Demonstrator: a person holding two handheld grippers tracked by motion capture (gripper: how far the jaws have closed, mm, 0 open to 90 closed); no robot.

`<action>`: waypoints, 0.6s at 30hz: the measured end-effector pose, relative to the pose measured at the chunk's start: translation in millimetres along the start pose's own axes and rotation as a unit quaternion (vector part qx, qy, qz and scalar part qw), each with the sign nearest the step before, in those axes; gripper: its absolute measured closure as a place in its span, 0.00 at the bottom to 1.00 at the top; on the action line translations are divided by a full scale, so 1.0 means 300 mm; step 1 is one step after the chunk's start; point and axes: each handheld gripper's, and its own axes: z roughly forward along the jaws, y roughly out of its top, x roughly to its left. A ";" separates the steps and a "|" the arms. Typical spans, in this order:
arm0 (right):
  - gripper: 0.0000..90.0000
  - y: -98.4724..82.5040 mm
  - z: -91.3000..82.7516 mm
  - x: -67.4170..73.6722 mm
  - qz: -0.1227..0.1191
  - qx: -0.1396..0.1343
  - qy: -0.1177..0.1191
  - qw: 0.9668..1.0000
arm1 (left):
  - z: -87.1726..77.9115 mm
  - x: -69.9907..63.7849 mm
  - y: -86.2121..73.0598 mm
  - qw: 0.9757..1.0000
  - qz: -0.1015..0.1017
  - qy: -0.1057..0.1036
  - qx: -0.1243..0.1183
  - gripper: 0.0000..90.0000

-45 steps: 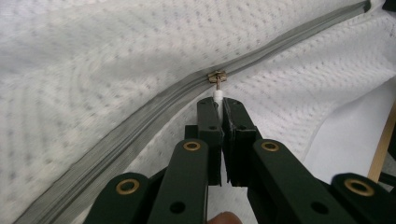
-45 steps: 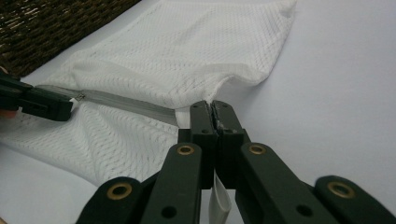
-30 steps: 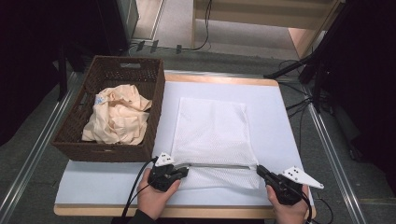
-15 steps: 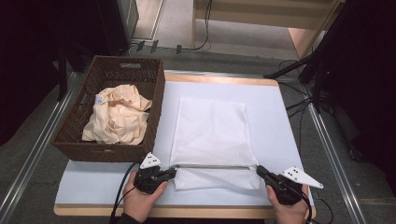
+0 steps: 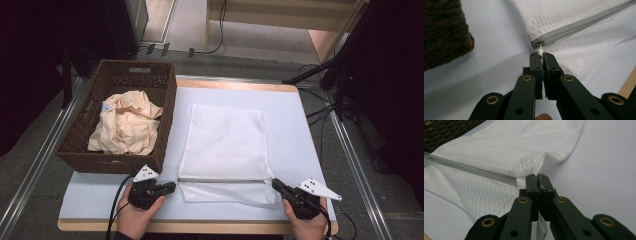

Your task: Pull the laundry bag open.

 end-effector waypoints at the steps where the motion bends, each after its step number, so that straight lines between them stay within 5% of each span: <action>1: 0.99 -0.001 0.002 0.001 0.001 0.001 0.001 1.000 | -0.009 0.004 -0.004 1.000 0.001 0.001 0.000 0.97; 11: 0.99 -0.014 0.027 0.004 0.003 0.023 0.004 1.000 | -0.044 0.016 -0.016 1.000 -0.004 -0.003 -0.008 0.97; 18: 0.99 -0.036 0.043 -0.015 0.021 0.057 -0.012 0.998 | -0.019 -0.001 -0.031 1.000 0.007 -0.012 -0.001 0.96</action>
